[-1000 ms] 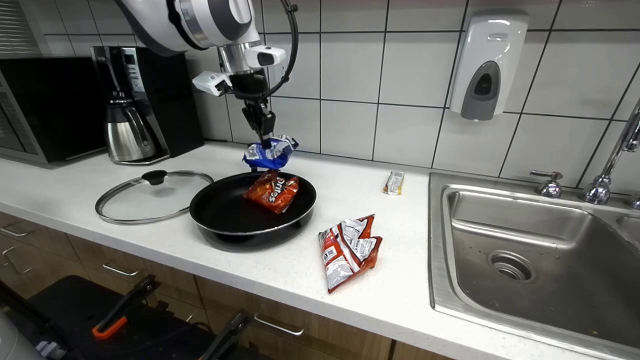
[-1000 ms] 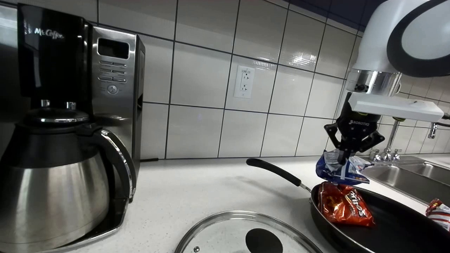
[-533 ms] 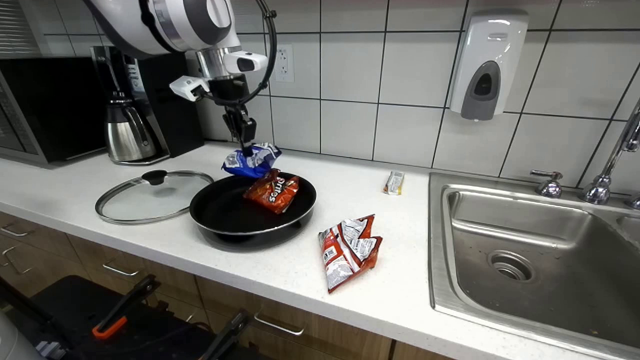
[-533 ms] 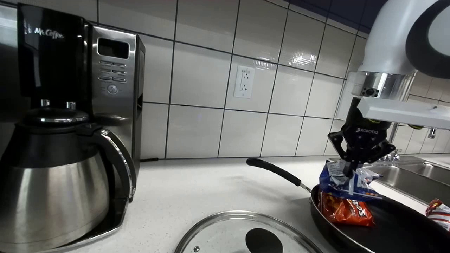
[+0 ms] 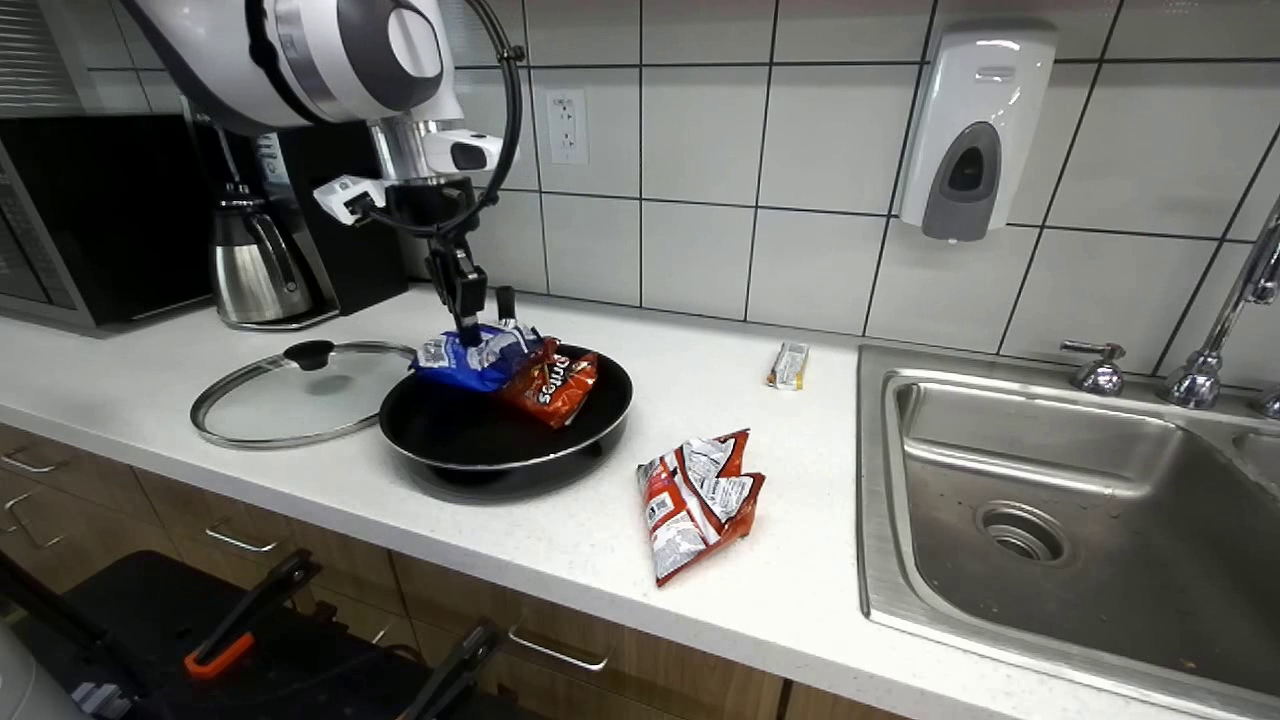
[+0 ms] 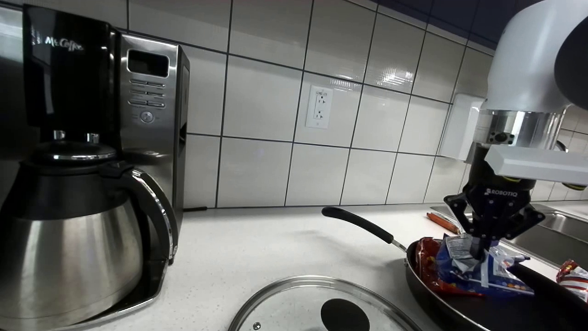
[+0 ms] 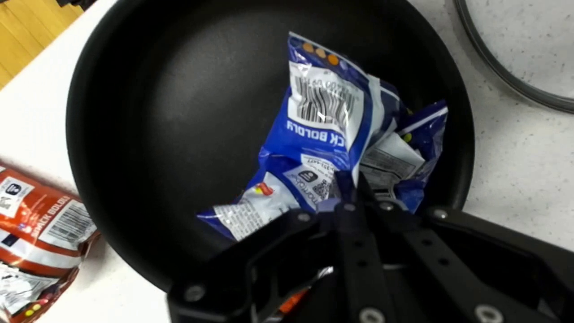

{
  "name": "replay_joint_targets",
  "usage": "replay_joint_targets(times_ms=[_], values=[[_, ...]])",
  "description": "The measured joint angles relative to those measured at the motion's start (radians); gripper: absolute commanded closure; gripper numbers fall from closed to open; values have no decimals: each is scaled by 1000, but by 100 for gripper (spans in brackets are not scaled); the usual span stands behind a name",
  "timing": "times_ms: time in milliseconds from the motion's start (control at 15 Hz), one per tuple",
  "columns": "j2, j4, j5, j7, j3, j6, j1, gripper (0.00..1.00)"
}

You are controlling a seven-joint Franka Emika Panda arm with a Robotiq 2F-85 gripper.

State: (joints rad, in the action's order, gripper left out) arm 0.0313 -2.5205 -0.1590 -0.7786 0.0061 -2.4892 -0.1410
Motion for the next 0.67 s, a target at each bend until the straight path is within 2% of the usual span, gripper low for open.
replay_joint_targets(times_ms=[667], values=[[-59, -13, 41, 14, 1, 41, 25, 100]])
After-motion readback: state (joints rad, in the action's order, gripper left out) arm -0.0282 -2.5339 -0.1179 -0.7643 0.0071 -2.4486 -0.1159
